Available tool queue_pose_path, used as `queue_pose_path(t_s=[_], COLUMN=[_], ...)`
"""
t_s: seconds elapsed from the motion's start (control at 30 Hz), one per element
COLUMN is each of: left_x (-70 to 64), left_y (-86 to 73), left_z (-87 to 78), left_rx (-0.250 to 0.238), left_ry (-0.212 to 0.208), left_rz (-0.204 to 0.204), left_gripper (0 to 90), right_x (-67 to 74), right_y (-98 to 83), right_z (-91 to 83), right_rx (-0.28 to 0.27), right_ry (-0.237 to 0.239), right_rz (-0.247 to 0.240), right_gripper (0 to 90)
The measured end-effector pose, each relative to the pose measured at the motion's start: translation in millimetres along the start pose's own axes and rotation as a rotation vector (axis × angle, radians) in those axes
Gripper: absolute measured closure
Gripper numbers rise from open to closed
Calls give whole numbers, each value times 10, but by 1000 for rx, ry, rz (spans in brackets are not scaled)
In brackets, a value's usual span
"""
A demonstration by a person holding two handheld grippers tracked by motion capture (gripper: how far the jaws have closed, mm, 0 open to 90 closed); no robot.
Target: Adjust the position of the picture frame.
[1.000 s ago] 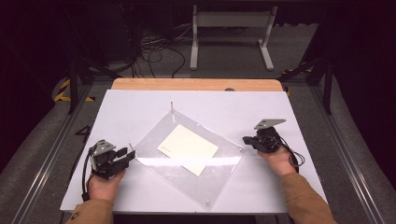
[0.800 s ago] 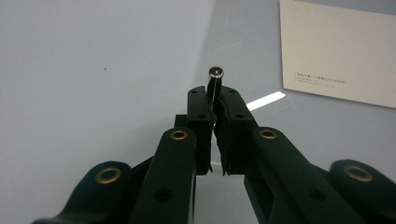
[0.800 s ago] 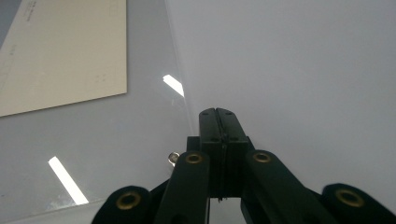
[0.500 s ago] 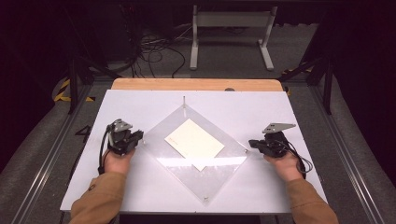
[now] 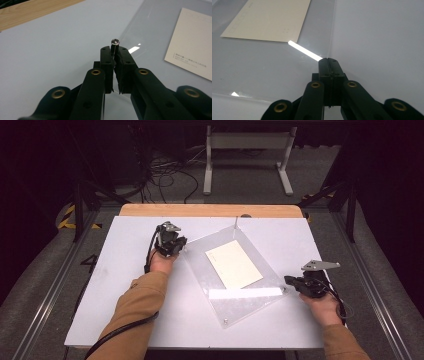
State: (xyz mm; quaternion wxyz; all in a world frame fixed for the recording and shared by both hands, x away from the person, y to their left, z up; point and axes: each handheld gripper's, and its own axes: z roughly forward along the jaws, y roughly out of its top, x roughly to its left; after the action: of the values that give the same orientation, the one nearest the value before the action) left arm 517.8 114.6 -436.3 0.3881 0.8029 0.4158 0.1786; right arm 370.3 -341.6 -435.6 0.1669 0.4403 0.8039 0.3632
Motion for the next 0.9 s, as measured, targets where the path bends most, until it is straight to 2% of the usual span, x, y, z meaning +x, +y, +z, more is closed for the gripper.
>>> queue_pose_path(t_s=[0.03,0.1,0.13,0.17,0.2,0.23,0.27,0.3,0.33,0.37,0.4,0.43,0.53,0.63,0.67,0.7,0.77,0.83,0.9], left_x=[16,43,45,45,45,53,52,55,57,57,54,64,68,96,109,150,229,279,338], left_y=[-1,-22,-69,-92,-92,-147,-181,-270,-339,-339,-395,-447,-588,-667,-681,-683,-652,-596,-489], left_z=[-7,-27,-110,-155,-155,-252,-303,-423,-501,-501,-559,-609,-698,-748,-743,-732,-687,-625,-528], left_rx=[-10,-26,-36,-39,-39,-50,-54,-62,-71,-71,-74,-75,-69,-65,-68,-68,-72,-71,-65], left_ry=[-20,-89,-93,-95,-95,-99,-106,-120,-121,-121,-130,-129,-136,-105,-101,-96,-88,-70,-51], left_rz=[-14,-84,-85,-81,-81,-65,-63,-56,-50,-50,-49,-30,-23,9,-7,-22,-60,-71,-87], left_gripper=[770,572,509,490,473,473,472,472,471,472,472,476,477,474,471,471,446,411,388], right_x=[-4,-9,5,20,20,26,23,26,36,36,96,151,351,577,690,690,831,976,1059], right_y=[-15,-44,-57,-60,-60,-56,-50,-51,-51,-51,-58,-56,-45,-43,-46,-46,-37,-19,-4], right_z=[-4,11,54,70,70,72,71,70,78,78,75,73,80,87,95,95,120,171,213], right_rx=[6,24,54,53,53,57,66,81,109,109,113,122,157,182,187,187,193,194,189], right_ry=[-2,-14,-7,-28,-28,-32,-23,13,31,31,44,55,114,151,176,176,206,261,303], right_rz=[7,0,-13,-23,-23,-19,-5,15,-1,-1,-28,-45,-107,-151,-172,-172,-198,-227,-253], right_gripper=[898,898,898,898,898,898,899,900,900,900,900,900,900,900,900,900,900,899,898])
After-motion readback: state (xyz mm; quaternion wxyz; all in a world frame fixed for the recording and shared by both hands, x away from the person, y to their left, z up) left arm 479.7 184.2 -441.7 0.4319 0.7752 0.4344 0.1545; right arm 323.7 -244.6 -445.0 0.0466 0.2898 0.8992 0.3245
